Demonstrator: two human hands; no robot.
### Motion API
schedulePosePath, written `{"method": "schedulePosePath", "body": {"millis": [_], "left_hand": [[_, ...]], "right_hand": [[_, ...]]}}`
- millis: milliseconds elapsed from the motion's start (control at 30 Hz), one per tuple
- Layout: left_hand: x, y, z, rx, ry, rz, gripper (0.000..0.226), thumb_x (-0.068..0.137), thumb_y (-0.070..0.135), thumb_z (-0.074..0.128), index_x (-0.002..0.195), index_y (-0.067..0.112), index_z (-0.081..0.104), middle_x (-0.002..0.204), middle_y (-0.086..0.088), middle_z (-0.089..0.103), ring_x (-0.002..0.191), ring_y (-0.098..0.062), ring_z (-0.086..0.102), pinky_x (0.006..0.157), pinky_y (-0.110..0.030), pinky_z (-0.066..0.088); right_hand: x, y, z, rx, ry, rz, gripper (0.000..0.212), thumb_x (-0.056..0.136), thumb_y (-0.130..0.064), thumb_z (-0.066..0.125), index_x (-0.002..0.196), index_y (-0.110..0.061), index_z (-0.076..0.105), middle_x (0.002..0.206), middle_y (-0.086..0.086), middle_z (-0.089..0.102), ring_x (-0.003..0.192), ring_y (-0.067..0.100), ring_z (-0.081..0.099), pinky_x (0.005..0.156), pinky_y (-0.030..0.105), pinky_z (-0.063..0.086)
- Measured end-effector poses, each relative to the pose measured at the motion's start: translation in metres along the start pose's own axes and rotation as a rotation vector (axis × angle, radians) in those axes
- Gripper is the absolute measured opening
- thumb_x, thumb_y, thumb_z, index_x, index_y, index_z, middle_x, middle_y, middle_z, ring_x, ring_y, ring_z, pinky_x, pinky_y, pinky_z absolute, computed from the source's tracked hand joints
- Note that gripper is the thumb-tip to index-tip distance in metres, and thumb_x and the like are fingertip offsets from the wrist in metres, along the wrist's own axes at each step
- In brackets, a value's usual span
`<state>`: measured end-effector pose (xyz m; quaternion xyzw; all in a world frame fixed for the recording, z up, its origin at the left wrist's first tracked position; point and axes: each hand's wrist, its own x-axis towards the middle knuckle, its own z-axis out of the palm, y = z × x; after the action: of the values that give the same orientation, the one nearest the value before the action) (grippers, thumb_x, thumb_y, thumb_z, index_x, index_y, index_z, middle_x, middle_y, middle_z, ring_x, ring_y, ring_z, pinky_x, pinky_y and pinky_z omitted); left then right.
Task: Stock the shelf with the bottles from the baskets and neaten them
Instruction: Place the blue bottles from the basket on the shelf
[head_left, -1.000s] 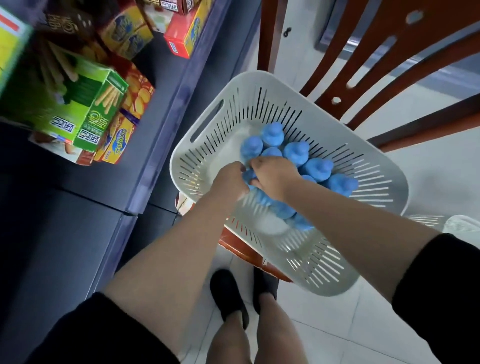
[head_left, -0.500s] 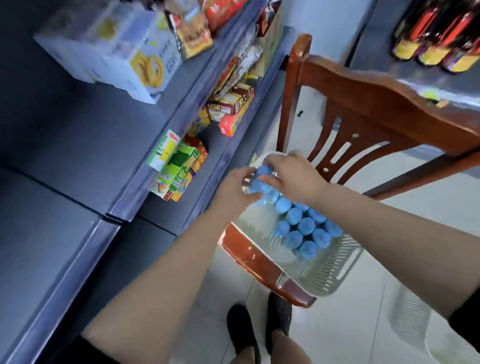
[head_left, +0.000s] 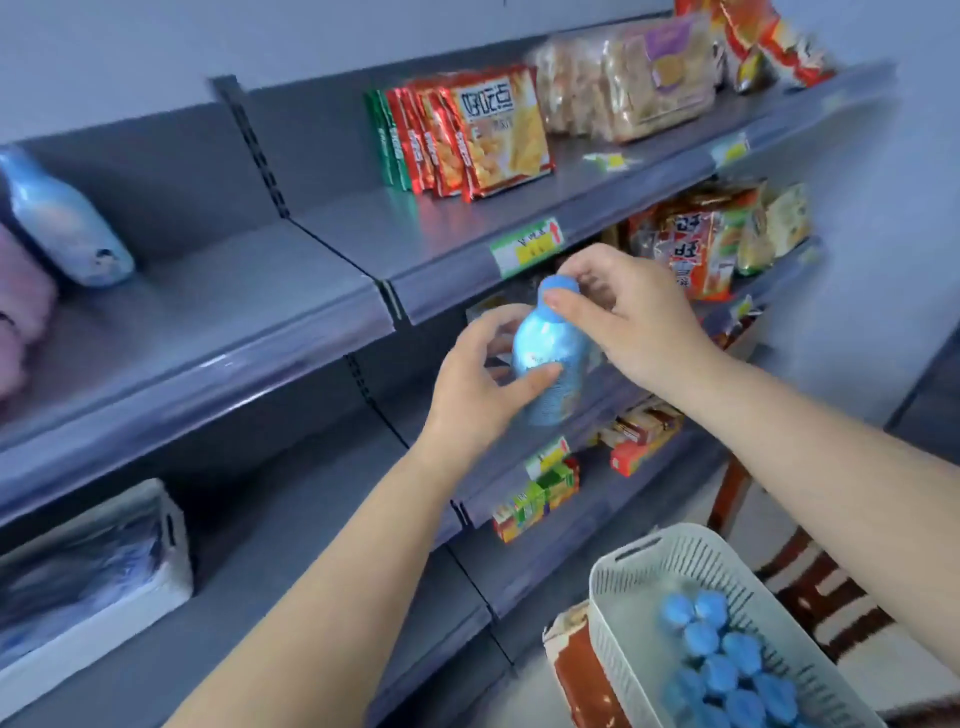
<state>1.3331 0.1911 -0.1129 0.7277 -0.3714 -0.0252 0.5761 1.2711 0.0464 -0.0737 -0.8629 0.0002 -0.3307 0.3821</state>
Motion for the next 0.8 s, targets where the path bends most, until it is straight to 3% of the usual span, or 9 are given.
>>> {"method": "schedulePosePath", "body": {"millis": [167, 367, 500, 600, 700, 800], "left_hand": [[-0.017, 0.047, -0.073, 0.019, 0.170, 0.088, 0.038, 0.074, 0.020, 0.075, 0.101, 0.038, 0.054, 0.098, 0.022, 0.063, 0.089, 0.001, 0.062, 0.077, -0.015, 0.050], [-0.034, 0.078, -0.152, 0.095, 0.355, 0.130, 0.033, 0.070, 0.030, 0.070, 0.100, 0.038, 0.057, 0.097, 0.019, 0.065, 0.088, 0.001, 0.062, 0.079, -0.016, 0.050], [-0.041, 0.082, -0.195, 0.133, 0.459, 0.121, 0.032, 0.072, 0.032, 0.068, 0.101, 0.039, 0.057, 0.101, 0.014, 0.066, 0.094, -0.012, 0.063, 0.085, -0.031, 0.054], [-0.042, 0.080, -0.221, 0.108, 0.507, 0.116, 0.031, 0.073, 0.031, 0.067, 0.103, 0.036, 0.059, 0.099, 0.014, 0.066, 0.097, -0.017, 0.063, 0.084, -0.032, 0.054], [-0.040, 0.074, -0.242, 0.053, 0.527, 0.106, 0.040, 0.074, 0.031, 0.064, 0.113, 0.021, 0.060, 0.102, 0.003, 0.067, 0.094, -0.018, 0.063, 0.080, -0.028, 0.053], [-0.035, 0.066, -0.258, 0.028, 0.540, 0.110, 0.047, 0.075, 0.030, 0.064, 0.118, 0.014, 0.059, 0.104, -0.003, 0.067, 0.092, -0.018, 0.063, 0.079, -0.028, 0.054]], "right_hand": [[0.038, -0.077, 0.024, 0.212, -0.054, -0.091, 0.015, 0.087, -0.028, 0.064, 0.086, -0.014, 0.062, 0.077, -0.009, 0.062, 0.072, 0.004, 0.058, 0.071, 0.024, 0.046], [0.075, -0.153, 0.067, 0.342, -0.108, -0.185, 0.015, 0.089, -0.031, 0.061, 0.084, -0.017, 0.062, 0.081, -0.006, 0.066, 0.075, 0.005, 0.060, 0.070, 0.018, 0.045], [0.100, -0.190, 0.099, 0.411, -0.206, -0.204, 0.018, 0.087, -0.032, 0.063, 0.083, -0.015, 0.063, 0.087, 0.007, 0.069, 0.080, 0.014, 0.062, 0.080, 0.033, 0.050], [0.118, -0.207, 0.121, 0.457, -0.311, -0.203, 0.014, 0.087, -0.030, 0.063, 0.088, -0.016, 0.062, 0.093, 0.007, 0.068, 0.087, 0.015, 0.062, 0.092, 0.043, 0.049], [0.130, -0.214, 0.138, 0.488, -0.435, -0.247, 0.007, 0.088, -0.020, 0.063, 0.095, -0.021, 0.063, 0.097, -0.006, 0.067, 0.095, 0.007, 0.062, 0.095, 0.032, 0.048], [0.141, -0.219, 0.150, 0.528, -0.515, -0.256, 0.015, 0.091, -0.011, 0.058, 0.100, -0.021, 0.063, 0.096, -0.009, 0.067, 0.091, 0.000, 0.062, 0.080, 0.017, 0.048]]}}
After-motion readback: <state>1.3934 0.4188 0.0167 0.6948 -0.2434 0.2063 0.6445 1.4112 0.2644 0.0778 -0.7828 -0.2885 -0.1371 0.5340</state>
